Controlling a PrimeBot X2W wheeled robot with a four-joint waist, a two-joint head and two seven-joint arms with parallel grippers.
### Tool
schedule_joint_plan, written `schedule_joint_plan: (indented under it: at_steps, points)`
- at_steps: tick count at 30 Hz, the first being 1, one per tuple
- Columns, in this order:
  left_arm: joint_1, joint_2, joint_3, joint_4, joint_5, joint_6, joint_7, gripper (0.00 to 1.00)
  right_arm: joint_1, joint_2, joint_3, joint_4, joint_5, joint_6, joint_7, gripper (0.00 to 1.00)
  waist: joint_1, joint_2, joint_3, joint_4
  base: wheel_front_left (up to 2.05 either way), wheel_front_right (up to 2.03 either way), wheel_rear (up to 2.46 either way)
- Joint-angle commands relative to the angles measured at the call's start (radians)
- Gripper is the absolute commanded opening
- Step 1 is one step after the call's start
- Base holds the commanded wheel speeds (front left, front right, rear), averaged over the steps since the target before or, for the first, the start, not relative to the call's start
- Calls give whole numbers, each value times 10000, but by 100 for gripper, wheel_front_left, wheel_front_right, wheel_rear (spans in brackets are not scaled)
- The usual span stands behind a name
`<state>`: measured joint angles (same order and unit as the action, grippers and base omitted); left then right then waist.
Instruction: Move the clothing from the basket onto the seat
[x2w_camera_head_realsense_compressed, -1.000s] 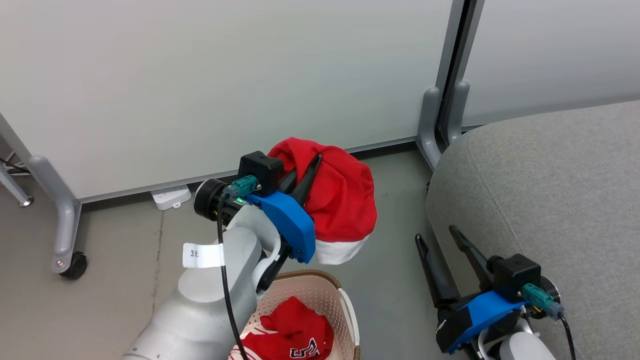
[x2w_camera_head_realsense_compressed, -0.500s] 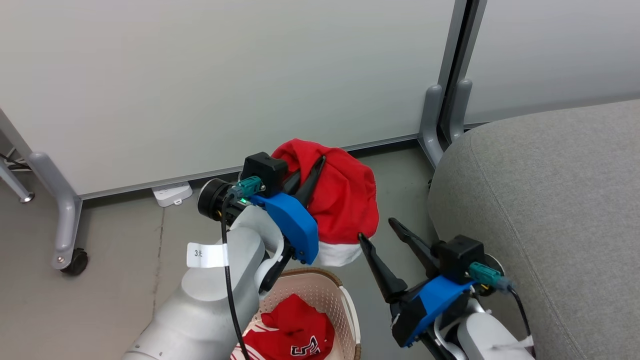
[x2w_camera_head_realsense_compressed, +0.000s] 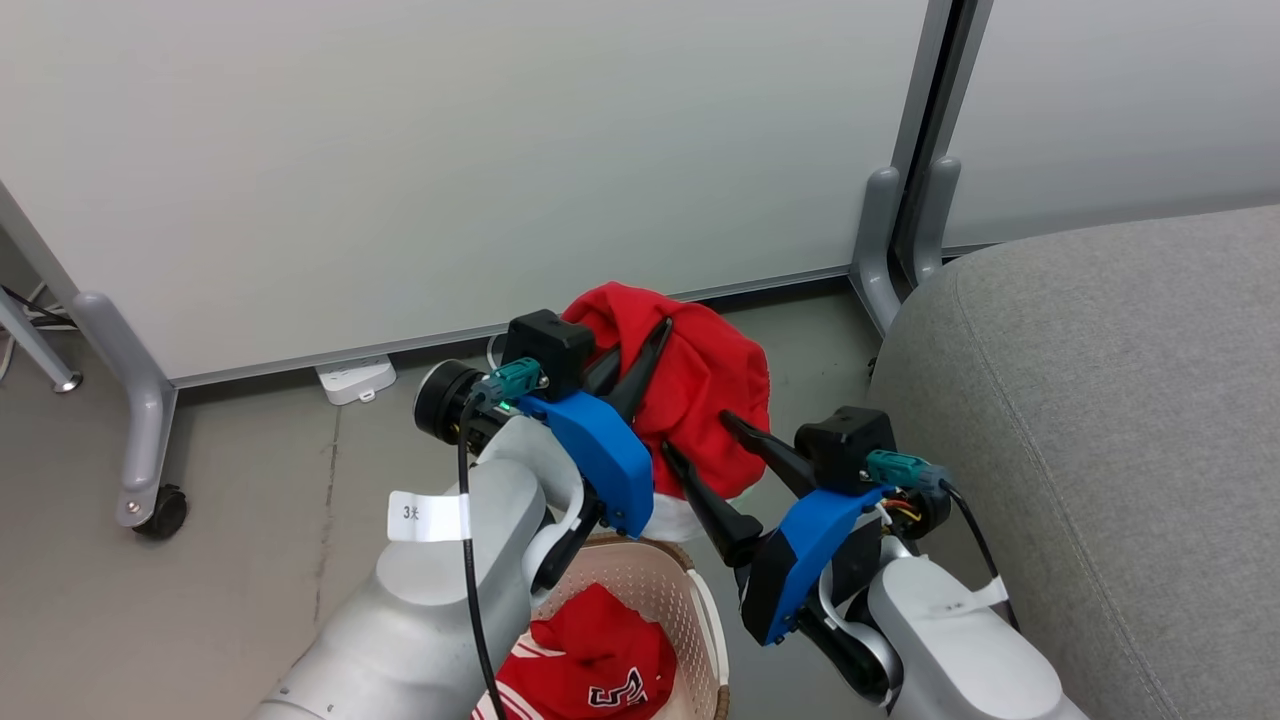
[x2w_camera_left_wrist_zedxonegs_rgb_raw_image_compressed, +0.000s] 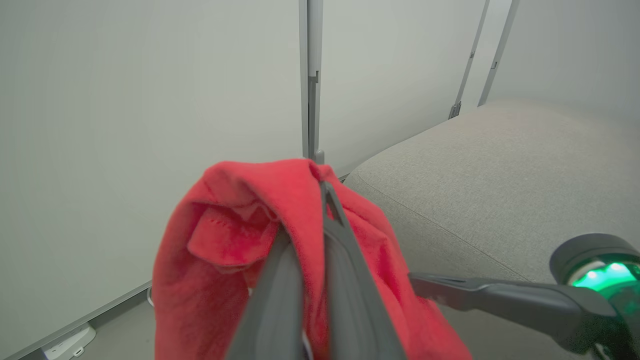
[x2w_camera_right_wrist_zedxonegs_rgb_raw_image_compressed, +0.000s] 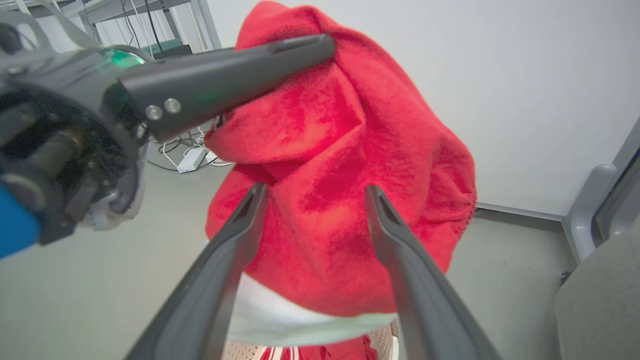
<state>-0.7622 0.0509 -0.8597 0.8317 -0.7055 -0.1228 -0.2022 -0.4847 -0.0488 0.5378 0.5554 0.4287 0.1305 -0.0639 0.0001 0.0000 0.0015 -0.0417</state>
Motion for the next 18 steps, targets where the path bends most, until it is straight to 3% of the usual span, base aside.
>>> schedule_joint_plan:
  at_steps: [1,18]
  points:
    - [-156,-6,-89,-41,-83,77,-56,0,-272,-31,168,265,137,3,65,100,-1,0,7,4,0,0,0]
    - [-47,-8,-792,-473,-845,89,-56,0,-1750,-31,1465,2653,1193,3,-583,100,-1,0,-170,178,0,0,0]
